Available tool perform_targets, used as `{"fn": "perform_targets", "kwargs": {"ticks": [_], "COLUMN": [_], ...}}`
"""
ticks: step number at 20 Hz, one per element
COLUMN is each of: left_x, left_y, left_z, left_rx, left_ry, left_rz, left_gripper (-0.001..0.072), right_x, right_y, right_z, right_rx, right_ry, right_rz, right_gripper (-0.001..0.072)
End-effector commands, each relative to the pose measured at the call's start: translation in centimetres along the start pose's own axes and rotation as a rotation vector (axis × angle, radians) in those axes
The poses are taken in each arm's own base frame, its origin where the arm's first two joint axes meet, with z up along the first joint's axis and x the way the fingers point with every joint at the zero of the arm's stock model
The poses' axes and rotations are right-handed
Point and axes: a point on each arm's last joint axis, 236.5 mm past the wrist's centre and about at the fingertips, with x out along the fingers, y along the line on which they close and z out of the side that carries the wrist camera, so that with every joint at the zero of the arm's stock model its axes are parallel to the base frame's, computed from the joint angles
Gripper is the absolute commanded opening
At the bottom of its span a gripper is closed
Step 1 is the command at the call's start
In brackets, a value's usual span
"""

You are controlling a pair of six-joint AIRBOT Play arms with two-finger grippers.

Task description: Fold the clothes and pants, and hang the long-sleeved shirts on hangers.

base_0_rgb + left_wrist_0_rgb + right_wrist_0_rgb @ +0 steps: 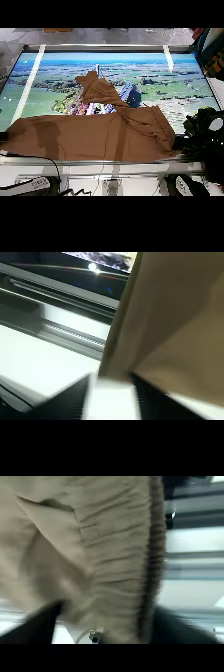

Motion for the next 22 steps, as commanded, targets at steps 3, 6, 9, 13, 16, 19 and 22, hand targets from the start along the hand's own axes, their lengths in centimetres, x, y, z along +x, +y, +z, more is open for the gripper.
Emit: {"fn": "perform_targets", "kwargs": {"ticks": [3, 6, 9, 13, 16, 19, 22], "left_x": [0.0, -0.3, -1.5, -3.9, -5.2, -5.8, -7.6], "left_y": [0.3, 0.0, -1.6, -4.9, -6.8, -10.5, -15.7], "left_z": [0.5, 1.3, 3.9, 8.3, 10.3, 11.5, 13.0], "left_rx": [-0.024, -0.059, -0.056, 0.026, 0.071, 0.025, 0.018], "left_ry": [-0.022, -0.043, -0.107, -0.232, -0.293, -0.345, -0.422], "left_rz": [0.012, 0.019, 0.03, 0.055, 0.058, -0.092, -0.326], "left_gripper": [0.0704, 0.0702, 0.0702, 0.0702, 0.0701, 0.07, 0.07], "right_x": [0.0, -0.5, -5.4, -8.3, -5.5, -2.3, 0.3], "right_y": [-0.1, -0.4, -1.7, -3.6, -1.6, 0.3, 0.5], "right_z": [0.7, 2.9, 11.7, 17.6, 17.6, 16.3, 16.5], "right_rx": [0.001, -0.002, 0.052, 0.167, 0.093, -0.04, -0.162], "right_ry": [-0.028, -0.122, -0.509, -0.555, -0.295, -0.125, -0.091], "right_rz": [-0.004, -0.023, -0.081, -0.027, 0.25, 0.471, 0.473], "right_gripper": [0.0651, 0.065, 0.0649, 0.0619, 0.0594, 0.0595, 0.067]}}
